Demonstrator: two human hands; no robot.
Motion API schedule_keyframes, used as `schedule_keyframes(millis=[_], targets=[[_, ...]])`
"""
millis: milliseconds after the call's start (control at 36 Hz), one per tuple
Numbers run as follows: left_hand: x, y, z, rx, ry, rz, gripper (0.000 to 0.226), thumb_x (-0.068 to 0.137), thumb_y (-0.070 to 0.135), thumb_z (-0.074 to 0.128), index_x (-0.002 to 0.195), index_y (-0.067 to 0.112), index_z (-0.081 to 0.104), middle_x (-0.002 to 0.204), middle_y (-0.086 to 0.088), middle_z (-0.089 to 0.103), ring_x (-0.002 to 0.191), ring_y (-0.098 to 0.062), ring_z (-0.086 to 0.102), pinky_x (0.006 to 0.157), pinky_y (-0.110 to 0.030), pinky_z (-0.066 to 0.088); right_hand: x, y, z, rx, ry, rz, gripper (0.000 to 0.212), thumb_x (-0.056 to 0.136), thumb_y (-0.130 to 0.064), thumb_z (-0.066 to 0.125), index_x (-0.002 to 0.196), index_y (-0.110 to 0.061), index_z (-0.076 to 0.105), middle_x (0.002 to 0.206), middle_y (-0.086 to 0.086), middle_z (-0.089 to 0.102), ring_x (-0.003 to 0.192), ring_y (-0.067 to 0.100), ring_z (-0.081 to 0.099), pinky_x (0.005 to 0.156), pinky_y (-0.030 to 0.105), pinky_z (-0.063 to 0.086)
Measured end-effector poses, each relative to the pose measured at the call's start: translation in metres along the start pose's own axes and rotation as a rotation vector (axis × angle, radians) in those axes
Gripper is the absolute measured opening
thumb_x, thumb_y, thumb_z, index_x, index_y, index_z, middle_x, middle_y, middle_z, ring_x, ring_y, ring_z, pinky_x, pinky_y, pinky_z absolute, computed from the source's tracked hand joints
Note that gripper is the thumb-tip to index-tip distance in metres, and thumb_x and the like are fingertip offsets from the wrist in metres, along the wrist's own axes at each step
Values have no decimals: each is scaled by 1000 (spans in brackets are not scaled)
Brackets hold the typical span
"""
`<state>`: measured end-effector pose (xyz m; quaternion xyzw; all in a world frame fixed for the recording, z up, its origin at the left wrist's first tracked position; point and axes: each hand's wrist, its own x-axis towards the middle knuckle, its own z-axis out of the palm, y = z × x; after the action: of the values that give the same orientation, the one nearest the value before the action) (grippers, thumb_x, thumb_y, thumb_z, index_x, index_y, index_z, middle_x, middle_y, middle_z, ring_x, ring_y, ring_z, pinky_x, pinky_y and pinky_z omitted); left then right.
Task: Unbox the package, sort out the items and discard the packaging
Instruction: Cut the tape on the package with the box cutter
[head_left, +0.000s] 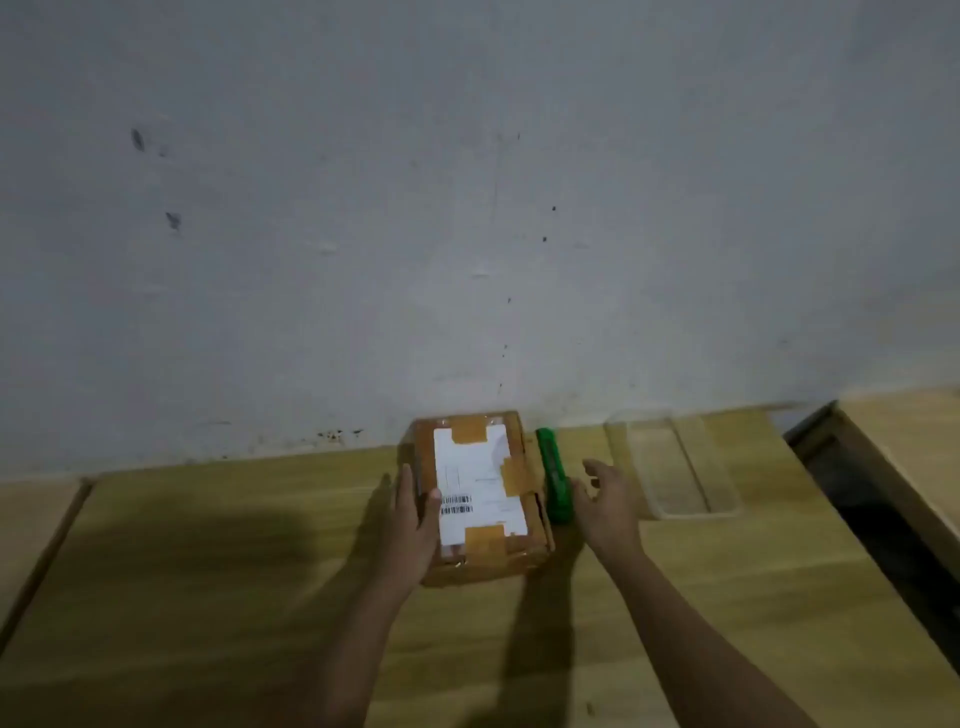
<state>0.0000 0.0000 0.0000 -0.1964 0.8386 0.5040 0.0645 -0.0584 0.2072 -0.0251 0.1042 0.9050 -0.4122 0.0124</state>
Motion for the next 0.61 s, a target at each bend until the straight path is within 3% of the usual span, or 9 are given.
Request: schedule_keyframes(millis=[56,139,278,444,611], targets=[[11,-8,12,-124,4,-21,57,99,29,35,148,21,9,147,-9,34,106,-13,56,48,-7,48,11,9,11,10,0,35,40,91,-16,56,128,-3,50,129,15,52,116,28,51,99,39,43],[19,-15,25,-251,4,-44,58,99,24,36,148,29,6,148,-6,35,87,-3,57,52,-18,55,22,21,26,-28,-13,53,42,88,-19,59,127,-4,52,124,15,53,113,29,51,98,38,43],[20,-25,31,-403,-6,-46,58,100,25,33,145,39,0,147,2,36,92,-4,59,65,-27,59,33,25,43,-57,30,14,45,83,-27,66,122,-6,56,112,10,52,103,26,54,93,39,49],[19,-25,30,-430,-21,-43,57,100,24,32,145,38,0,147,-1,36,91,-3,60,64,-22,58,34,25,48,-40,78,28,37,82,-16,68,115,-2,62,106,12,59,94,25,58,83,29,47],[19,-23,31,-409,3,-58,57,100,22,33,146,37,2,145,1,38,86,-2,59,56,-18,57,24,15,31,175,156,80,31,82,-19,68,110,-5,66,102,13,66,91,23,61,74,27,49]])
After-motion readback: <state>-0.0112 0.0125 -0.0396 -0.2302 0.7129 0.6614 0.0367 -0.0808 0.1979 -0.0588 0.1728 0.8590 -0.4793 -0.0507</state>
